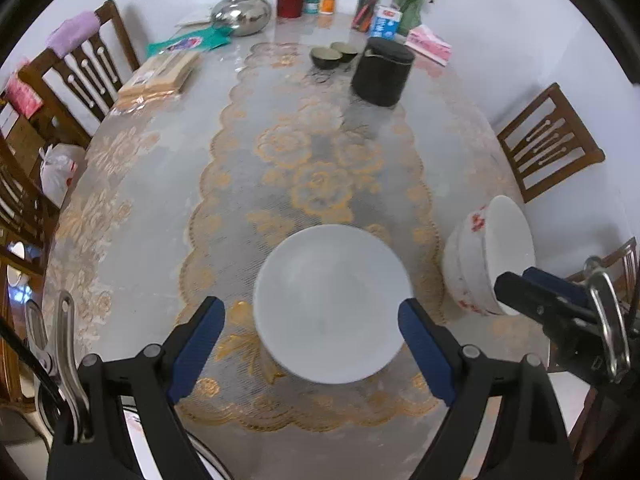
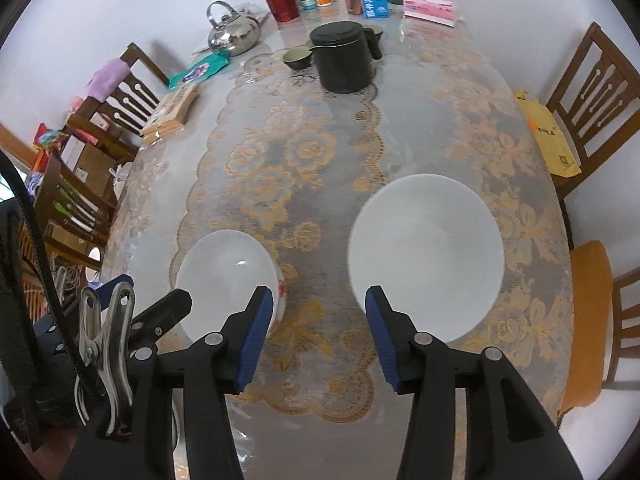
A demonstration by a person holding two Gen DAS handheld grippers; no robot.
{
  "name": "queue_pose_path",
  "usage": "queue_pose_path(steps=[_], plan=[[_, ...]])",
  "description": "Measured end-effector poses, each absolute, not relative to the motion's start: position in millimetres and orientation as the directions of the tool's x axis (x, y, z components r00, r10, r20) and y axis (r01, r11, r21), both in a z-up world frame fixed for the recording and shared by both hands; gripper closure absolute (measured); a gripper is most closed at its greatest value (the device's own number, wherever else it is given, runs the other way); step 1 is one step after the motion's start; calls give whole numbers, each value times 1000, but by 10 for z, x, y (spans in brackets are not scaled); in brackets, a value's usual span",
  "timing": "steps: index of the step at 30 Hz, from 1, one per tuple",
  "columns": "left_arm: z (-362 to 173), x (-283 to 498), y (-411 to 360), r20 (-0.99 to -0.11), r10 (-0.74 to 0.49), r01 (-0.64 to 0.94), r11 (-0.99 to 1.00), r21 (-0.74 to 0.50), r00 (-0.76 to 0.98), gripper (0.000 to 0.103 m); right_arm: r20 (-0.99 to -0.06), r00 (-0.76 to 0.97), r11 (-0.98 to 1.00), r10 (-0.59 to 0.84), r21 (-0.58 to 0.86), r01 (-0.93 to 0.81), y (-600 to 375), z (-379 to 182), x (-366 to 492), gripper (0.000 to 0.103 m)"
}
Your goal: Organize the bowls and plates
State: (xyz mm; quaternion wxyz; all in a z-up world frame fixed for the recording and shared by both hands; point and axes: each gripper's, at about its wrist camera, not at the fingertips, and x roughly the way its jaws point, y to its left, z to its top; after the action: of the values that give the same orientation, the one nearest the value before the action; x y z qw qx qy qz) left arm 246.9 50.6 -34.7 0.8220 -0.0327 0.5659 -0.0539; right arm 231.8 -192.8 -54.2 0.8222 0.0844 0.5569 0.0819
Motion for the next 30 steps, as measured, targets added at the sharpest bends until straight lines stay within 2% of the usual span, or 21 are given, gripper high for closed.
queue_pose_path(steps=[13,30], plan=[[-434,2467,794,-931,-110,27,994,-107,347,12,-907,325,963,268,246,-107,-1451,-667,2347,54],[-674,2578,928,-947,-130,14,991,-132,295,12,-920,277,960,278,270,-68,-1359,-943,2390,54]])
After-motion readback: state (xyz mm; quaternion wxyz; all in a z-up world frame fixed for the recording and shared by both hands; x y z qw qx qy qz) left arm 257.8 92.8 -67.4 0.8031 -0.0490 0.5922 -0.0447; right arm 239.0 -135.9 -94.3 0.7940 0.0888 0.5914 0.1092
